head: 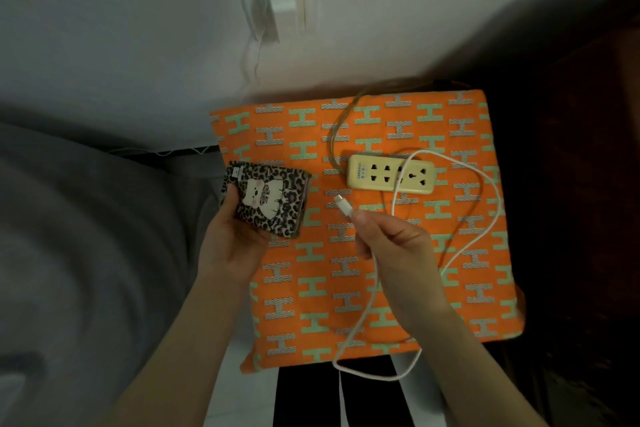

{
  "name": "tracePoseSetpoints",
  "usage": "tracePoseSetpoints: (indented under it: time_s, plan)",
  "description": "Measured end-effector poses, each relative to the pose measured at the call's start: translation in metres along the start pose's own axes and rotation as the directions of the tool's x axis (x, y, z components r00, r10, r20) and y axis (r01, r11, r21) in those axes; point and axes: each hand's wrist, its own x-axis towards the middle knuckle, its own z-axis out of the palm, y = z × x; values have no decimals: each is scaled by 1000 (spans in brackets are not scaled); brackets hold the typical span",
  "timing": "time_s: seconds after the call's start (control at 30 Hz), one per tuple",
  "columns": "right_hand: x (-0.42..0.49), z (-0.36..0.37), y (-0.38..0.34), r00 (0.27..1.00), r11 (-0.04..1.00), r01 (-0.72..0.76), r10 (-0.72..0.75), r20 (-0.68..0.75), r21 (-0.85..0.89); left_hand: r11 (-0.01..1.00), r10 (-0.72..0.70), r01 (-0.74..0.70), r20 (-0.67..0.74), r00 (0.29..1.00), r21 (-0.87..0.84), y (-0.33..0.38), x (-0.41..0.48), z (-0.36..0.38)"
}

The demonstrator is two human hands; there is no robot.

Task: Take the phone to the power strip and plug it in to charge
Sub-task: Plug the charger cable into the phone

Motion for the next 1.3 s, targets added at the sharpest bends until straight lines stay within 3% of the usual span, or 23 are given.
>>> tracePoseSetpoints:
  time_s: [0.1, 0.23, 0.4, 0.63, 1.03, 1.2, 1.3]
  plan:
    - [-3, -1, -10, 999, 999, 41, -41, -4, -21, 1000, 11, -11, -6, 1000, -9, -3, 2, -1]
    - [-2, -1, -9, 987, 975, 135, -148, -61, -174, 1000, 9, -9, -14, 1000, -10, -6, 3, 0]
    - [-2, 3, -10, 930, 859, 325, -365, -28, -394, 1000, 24, -24, -4, 1000, 16, -6, 3, 2]
    - [-1, 3, -9, 894, 753, 389, -448, 19, -531, 999, 10, -10, -22, 1000, 34, -6, 3, 2]
    - [6, -15, 1, 881, 684, 424, -464, 95, -594, 994, 55, -54, 1, 999, 93, -16, -6, 1]
    - [-1, -38, 21, 923, 662, 381, -318, 219, -645, 934, 37, -42, 21, 999, 356, -7, -2, 5]
    - [-9, -64, 38, 970, 655, 190, -241, 37, -731, 841, 31, -26, 1, 1000, 540, -5, 9, 18]
